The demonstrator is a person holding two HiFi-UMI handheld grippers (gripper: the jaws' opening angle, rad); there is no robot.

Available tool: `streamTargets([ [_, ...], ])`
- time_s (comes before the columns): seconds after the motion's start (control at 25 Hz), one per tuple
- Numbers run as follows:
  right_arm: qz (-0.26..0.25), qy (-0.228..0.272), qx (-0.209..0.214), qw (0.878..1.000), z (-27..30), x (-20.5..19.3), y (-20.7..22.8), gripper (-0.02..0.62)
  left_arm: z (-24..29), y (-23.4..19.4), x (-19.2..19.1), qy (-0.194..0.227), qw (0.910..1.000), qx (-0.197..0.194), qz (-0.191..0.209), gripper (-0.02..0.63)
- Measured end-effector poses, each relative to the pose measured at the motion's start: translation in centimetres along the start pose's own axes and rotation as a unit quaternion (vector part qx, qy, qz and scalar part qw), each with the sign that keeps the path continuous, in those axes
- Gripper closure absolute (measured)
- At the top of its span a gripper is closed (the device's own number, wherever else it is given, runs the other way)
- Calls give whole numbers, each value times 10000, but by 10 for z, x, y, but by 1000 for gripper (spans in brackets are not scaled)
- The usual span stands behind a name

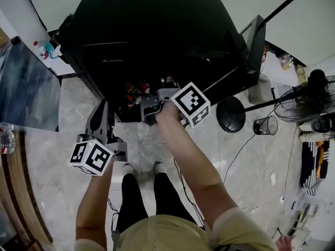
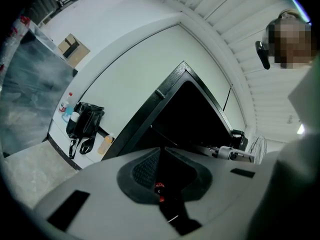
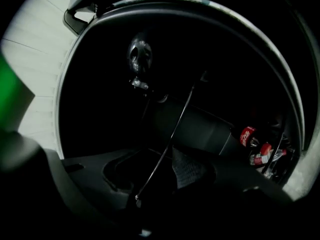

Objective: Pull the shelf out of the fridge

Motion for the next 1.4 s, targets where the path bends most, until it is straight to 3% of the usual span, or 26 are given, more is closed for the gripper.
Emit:
streamTargets([
  [0.6, 21, 345, -415, 9985, 40, 11, 22, 459, 7, -18, 9, -45, 10000, -32, 50, 589],
  [0.92, 56, 515, -553, 9971, 44, 21, 28, 515, 1, -21, 12, -111, 9999, 97, 31, 589],
  [1.4, 522, 540, -397, 9964, 29, 19, 28, 541, -4, -8, 7, -124, 9999, 90, 69, 589],
])
Point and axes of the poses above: the fingertips, and each gripper's own axes: z forward along the fingers, y to its right, x out of its top, the point moved 4 cm from there along -z, backward along the fingers, and after that the axes turned 14 degrees about -z, right-handed, at the moved point
